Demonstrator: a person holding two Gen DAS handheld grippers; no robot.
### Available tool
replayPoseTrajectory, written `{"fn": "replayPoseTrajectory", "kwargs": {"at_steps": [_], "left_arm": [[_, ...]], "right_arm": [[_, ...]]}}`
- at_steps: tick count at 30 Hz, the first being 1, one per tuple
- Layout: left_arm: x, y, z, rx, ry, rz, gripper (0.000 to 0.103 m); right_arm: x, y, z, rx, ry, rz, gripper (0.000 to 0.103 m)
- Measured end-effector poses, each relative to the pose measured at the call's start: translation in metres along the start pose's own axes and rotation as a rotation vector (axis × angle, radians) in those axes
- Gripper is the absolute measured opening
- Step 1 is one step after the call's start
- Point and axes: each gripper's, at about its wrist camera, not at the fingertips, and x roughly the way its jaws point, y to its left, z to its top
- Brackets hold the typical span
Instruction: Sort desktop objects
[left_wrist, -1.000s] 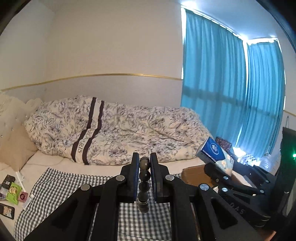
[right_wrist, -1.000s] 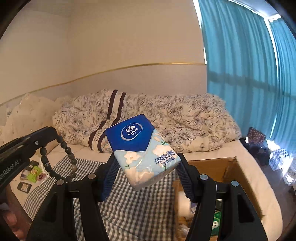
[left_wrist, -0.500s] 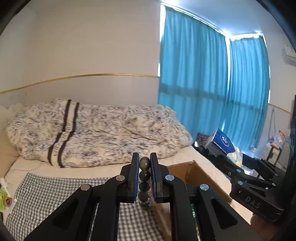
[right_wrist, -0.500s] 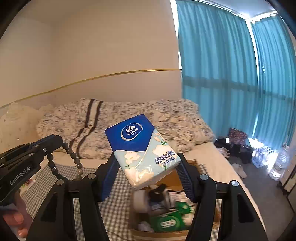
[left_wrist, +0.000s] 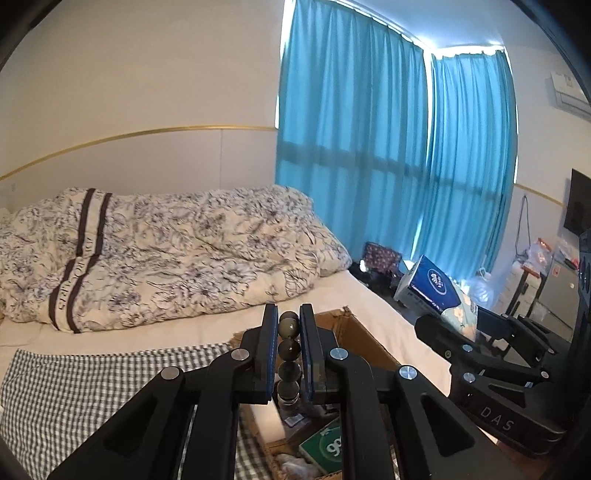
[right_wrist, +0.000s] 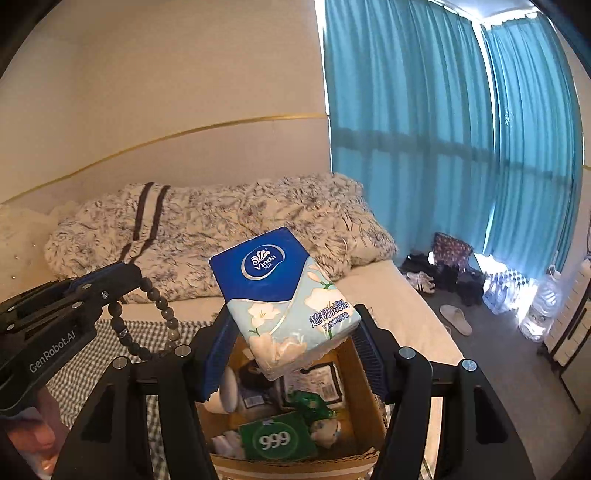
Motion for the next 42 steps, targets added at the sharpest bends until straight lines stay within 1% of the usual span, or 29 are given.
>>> {"fn": "replayPoseTrajectory", "kwargs": {"at_steps": [8, 16, 19, 22, 23, 25, 26, 27, 28, 31, 34, 36, 40, 41, 42], "left_arm": [[0.052, -0.007, -0.017, 0.001, 0.072, -0.017, 0.011], [0.108, -0.019, -0.046, 0.002, 0.177, -0.028, 0.011], [0.123, -0.022, -0.055, 0.002, 0.212, -0.033, 0.011], [0.131, -0.024, -0.063, 0.008, 0.229, -0.025, 0.011], [0.132, -0.024, -0.064, 0.005, 0.234, -0.028, 0.013], [0.135, -0.022, -0.066, 0.004, 0.247, -0.028, 0.022], [0.135, -0.022, -0.066, 0.004, 0.252, -0.021, 0.037], [0.134, -0.021, -0.066, 0.003, 0.247, -0.015, 0.044], [0.13, -0.019, -0.064, 0.003, 0.235, -0.009, 0.044], [0.119, -0.012, -0.058, -0.006, 0.21, 0.002, 0.046], [0.101, -0.005, -0.047, -0.015, 0.174, 0.021, 0.048], [0.086, 0.001, -0.04, -0.022, 0.147, 0.033, 0.057], [0.049, 0.015, -0.027, -0.025, 0.082, 0.079, 0.069], [0.04, 0.019, -0.025, -0.026, 0.068, 0.09, 0.074], [0.03, 0.023, -0.023, -0.028, 0.051, 0.102, 0.077]], "right_arm": [[0.04, -0.02, -0.02, 0.019, 0.08, -0.012, 0.061], [0.084, -0.046, -0.047, 0.045, 0.18, -0.018, 0.061], [0.095, -0.053, -0.056, 0.049, 0.206, -0.016, 0.061], [0.101, -0.055, -0.062, 0.05, 0.22, -0.012, 0.061], [0.103, -0.056, -0.063, 0.048, 0.223, -0.01, 0.061], [0.107, -0.055, -0.066, 0.04, 0.237, -0.006, 0.062], [0.108, -0.054, -0.066, 0.038, 0.246, -0.005, 0.063], [0.108, -0.052, -0.066, 0.038, 0.249, -0.006, 0.064], [0.107, -0.051, -0.066, 0.043, 0.245, -0.012, 0.065], [0.099, -0.05, -0.061, 0.061, 0.215, -0.009, 0.073], [0.087, -0.044, -0.053, 0.059, 0.189, -0.008, 0.075], [0.077, -0.037, -0.046, 0.061, 0.167, -0.008, 0.075], [0.055, -0.02, -0.032, 0.073, 0.117, 0.004, 0.083], [0.05, -0.015, -0.029, 0.073, 0.107, 0.007, 0.084], [0.043, -0.008, -0.026, 0.071, 0.096, 0.012, 0.085]]}}
